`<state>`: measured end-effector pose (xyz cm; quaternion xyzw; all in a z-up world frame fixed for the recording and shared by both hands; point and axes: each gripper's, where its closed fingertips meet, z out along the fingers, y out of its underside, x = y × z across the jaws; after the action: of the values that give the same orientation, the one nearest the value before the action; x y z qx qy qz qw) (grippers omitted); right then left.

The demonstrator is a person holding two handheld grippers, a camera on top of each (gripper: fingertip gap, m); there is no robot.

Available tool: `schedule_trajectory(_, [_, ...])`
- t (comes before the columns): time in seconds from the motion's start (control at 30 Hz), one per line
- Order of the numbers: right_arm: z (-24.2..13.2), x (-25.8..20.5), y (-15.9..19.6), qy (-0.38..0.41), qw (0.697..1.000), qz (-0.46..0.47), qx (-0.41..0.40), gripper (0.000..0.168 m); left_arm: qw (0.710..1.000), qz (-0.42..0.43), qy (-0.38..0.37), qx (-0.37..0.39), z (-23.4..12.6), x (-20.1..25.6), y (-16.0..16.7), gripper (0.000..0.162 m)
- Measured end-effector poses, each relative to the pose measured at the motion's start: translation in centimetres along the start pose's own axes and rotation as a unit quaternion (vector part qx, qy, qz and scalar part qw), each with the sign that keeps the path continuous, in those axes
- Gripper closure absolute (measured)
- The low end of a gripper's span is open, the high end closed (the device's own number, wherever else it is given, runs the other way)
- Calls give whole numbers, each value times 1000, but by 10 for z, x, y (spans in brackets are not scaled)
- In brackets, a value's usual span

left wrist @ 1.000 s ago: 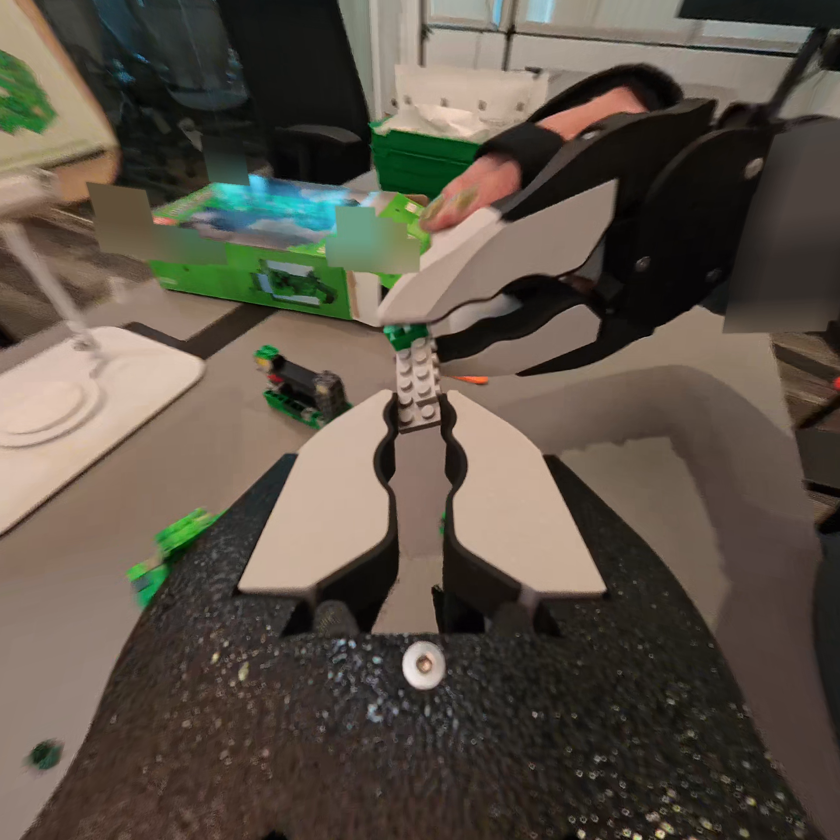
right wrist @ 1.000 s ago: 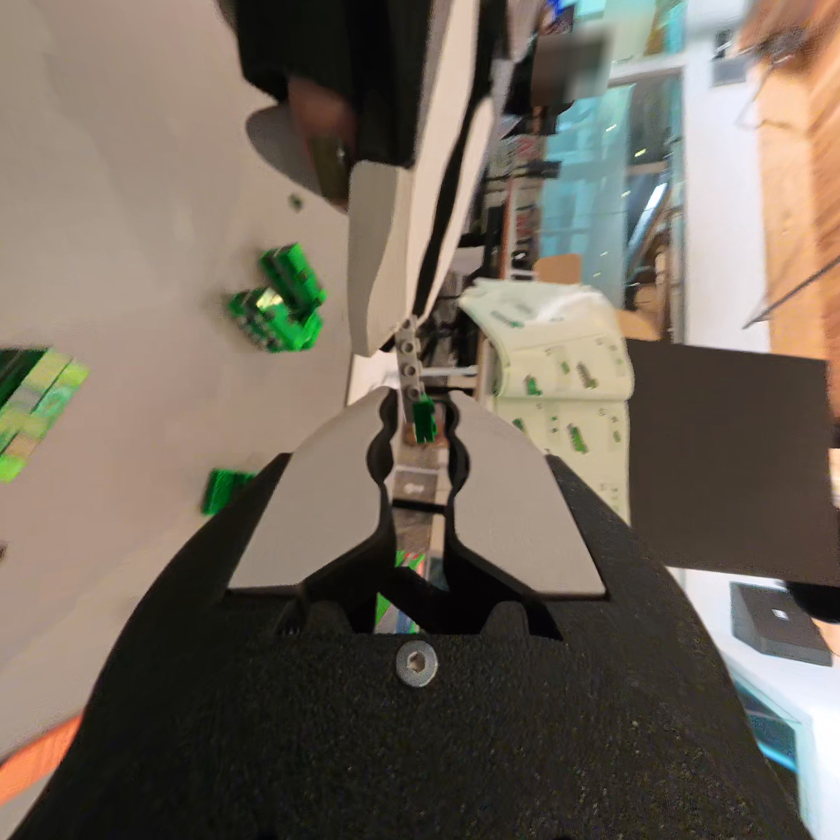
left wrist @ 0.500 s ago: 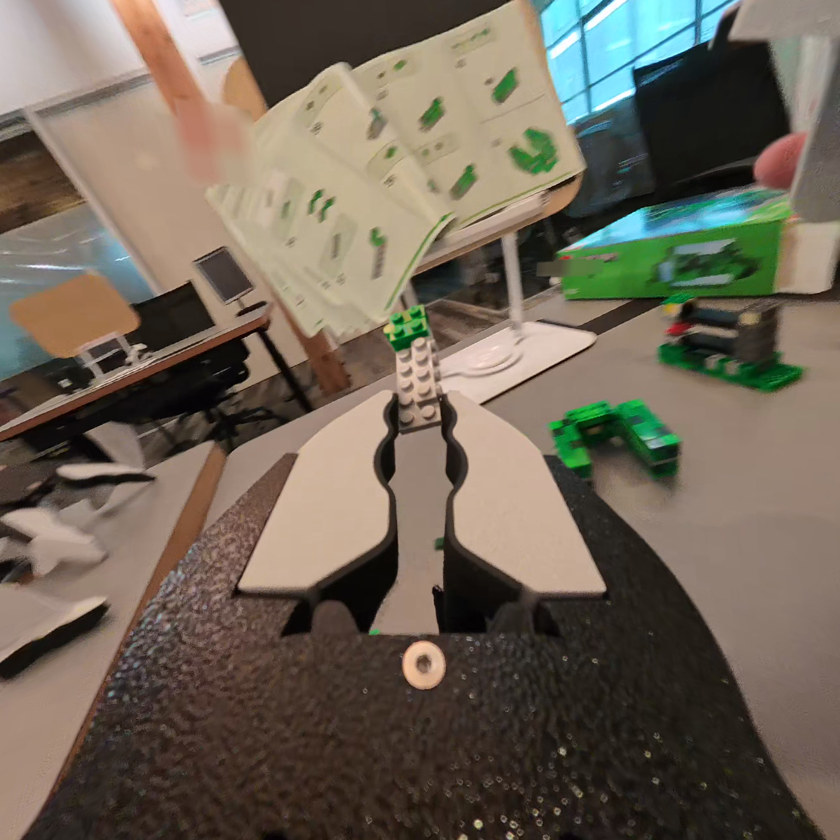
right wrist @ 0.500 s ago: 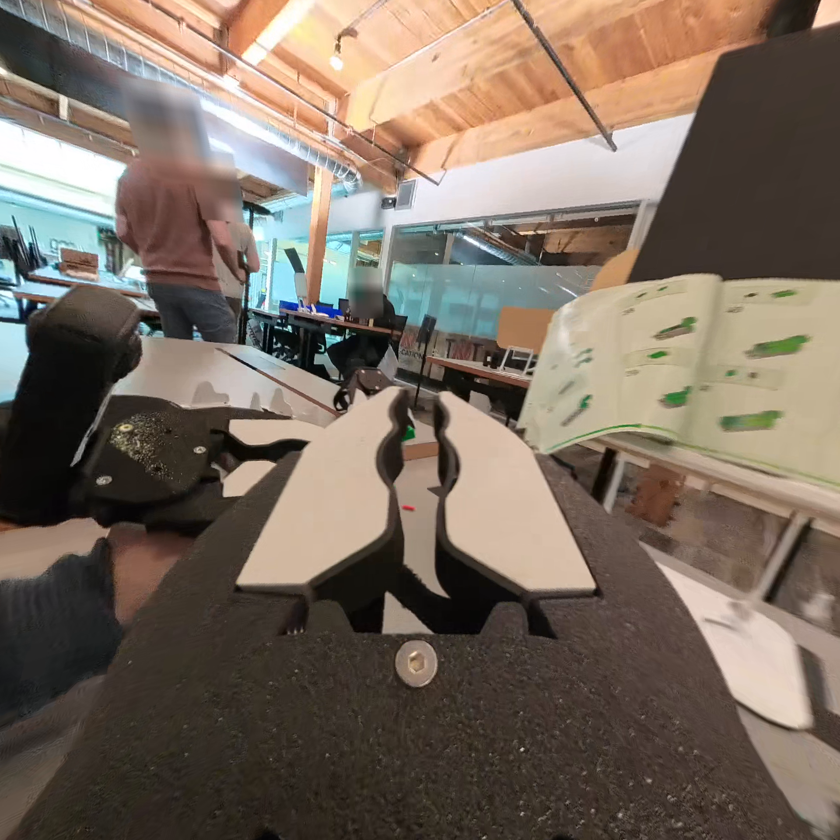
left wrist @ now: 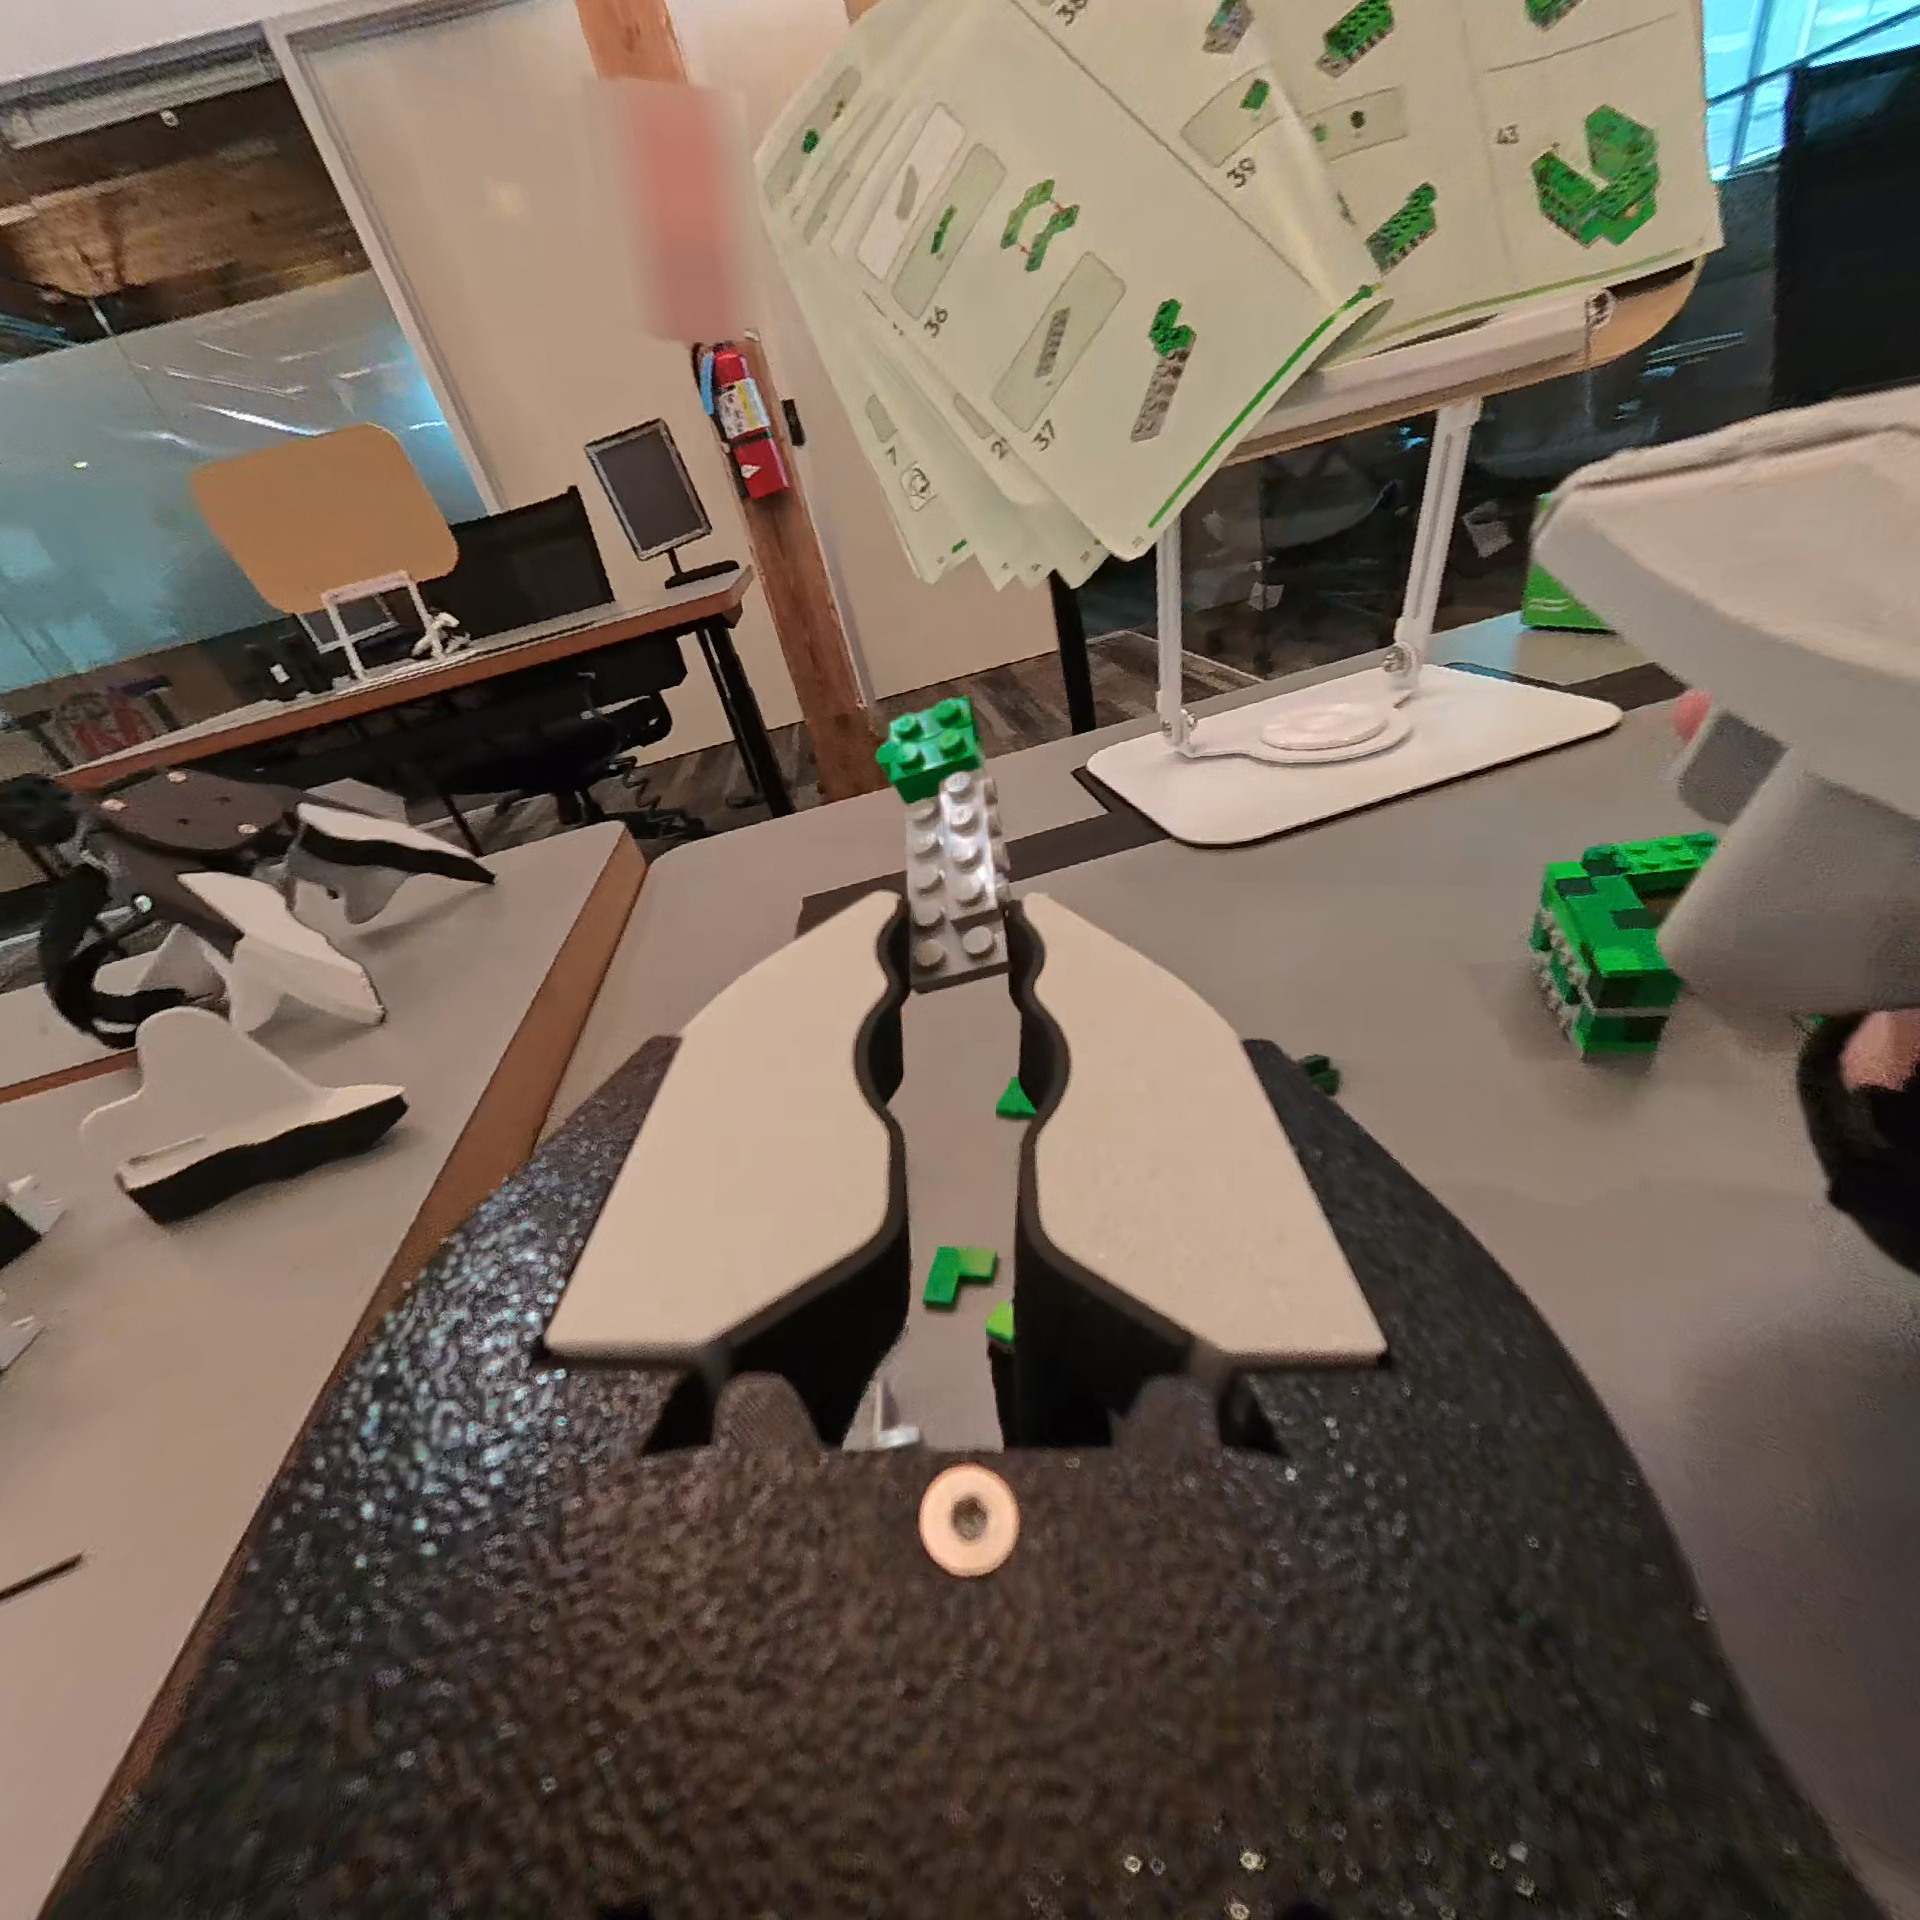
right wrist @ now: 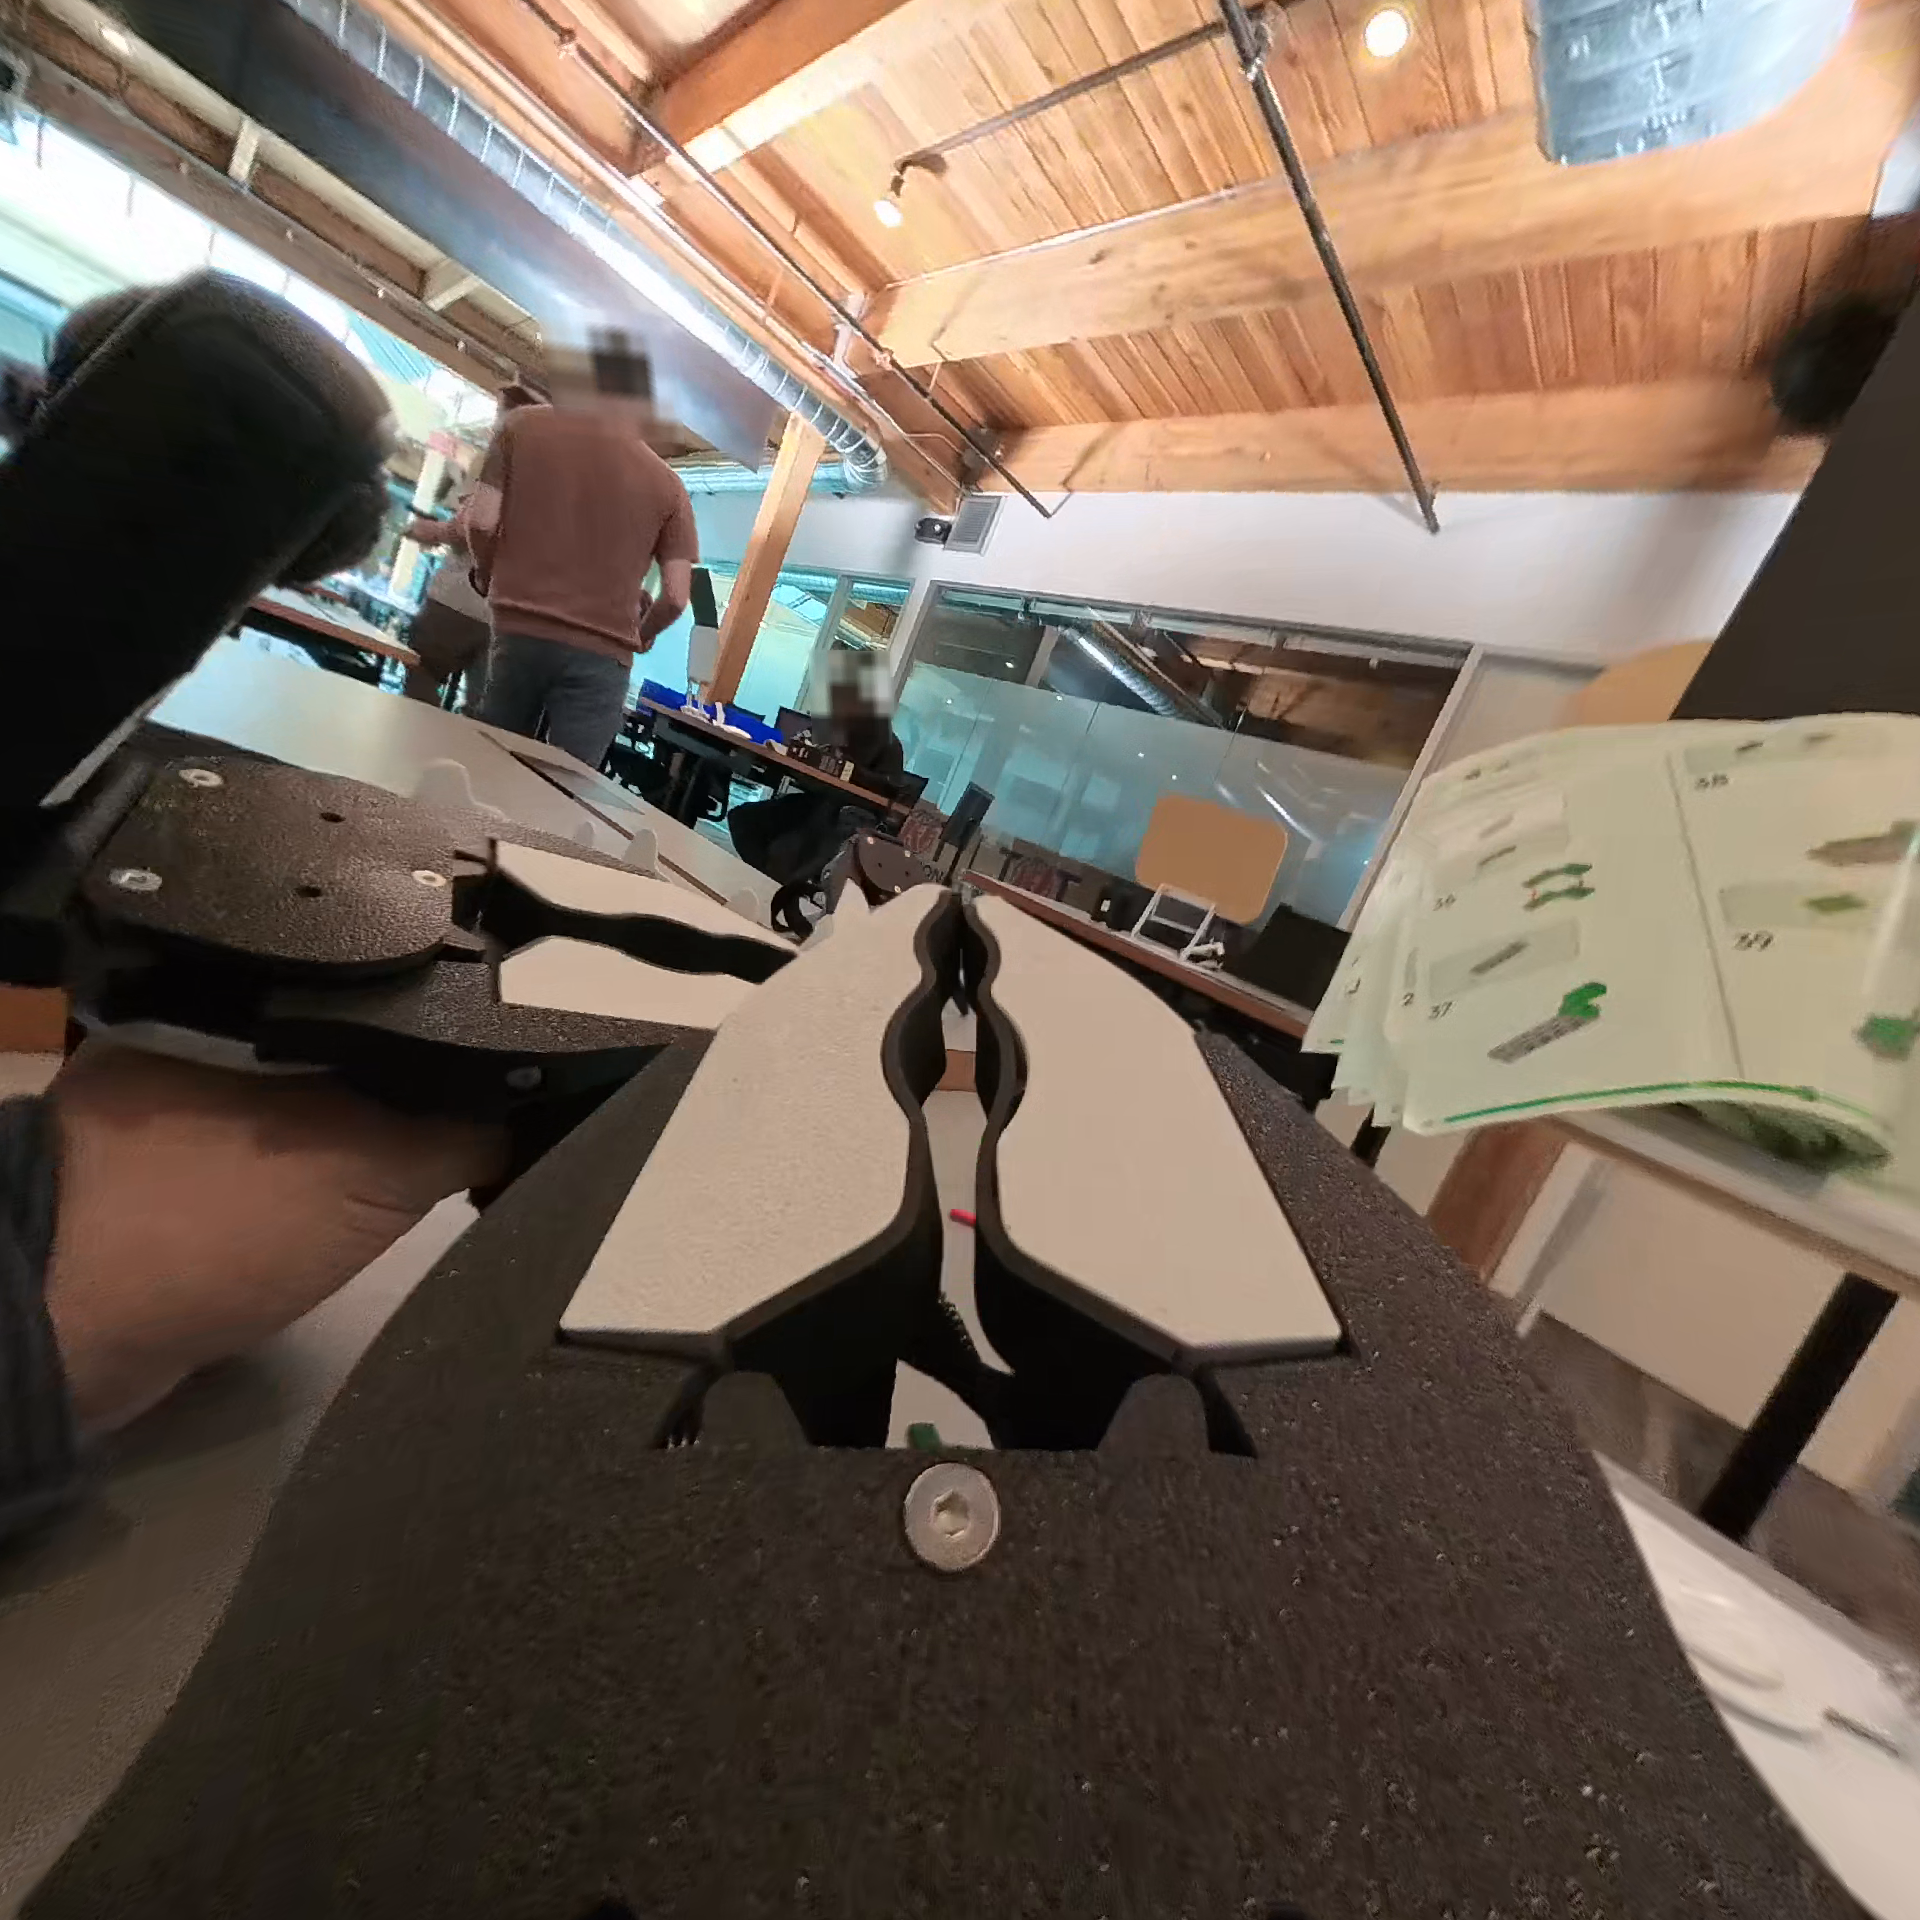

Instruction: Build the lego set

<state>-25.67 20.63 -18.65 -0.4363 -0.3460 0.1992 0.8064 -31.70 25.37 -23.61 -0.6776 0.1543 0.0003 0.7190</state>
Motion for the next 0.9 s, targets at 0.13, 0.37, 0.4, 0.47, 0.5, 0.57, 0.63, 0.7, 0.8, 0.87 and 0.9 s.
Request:
schedule_trajectory(0.13, [0,4,0,3,1000,-30,-3,168,1000,14,20,0,4,13,-1,145])
schedule_trajectory(0.37, [5,-4,2,-37,999,3,-30,168,999,25,33,-6,7,23,0,145])
schedule_trajectory(0.4, [5,-3,1,-32,999,3,-27,168,999,23,33,-6,7,22,0,145])
schedule_trajectory(0.47, [4,1,-1,-19,999,-16,-20,168,999,17,31,-6,6,21,1,145])
schedule_trajectory(0.5, [3,3,-2,-8,999,-31,-13,168,999,13,31,-5,6,20,1,145])
schedule_trajectory(0.57, [1,3,-8,0,998,-67,7,168,999,6,31,-5,6,19,2,145])
schedule_trajectory(0.63, [0,1,-11,3,995,-97,12,168,999,6,32,-5,6,19,2,145])
schedule_trajectory(0.7, [0,-2,-12,3,992,-122,13,168,999,9,33,-5,6,20,2,145])
schedule_trajectory(0.8, [1,-8,-14,-7,989,-145,15,168,999,10,34,-6,6,21,2,145])
schedule_trajectory(0.87, [1,-14,-12,-24,986,-167,12,168,999,7,35,-6,5,21,3,145])
schedule_trajectory(0.9, [1,-16,-11,-27,985,-171,10,168,999,5,35,-6,5,21,3,145])
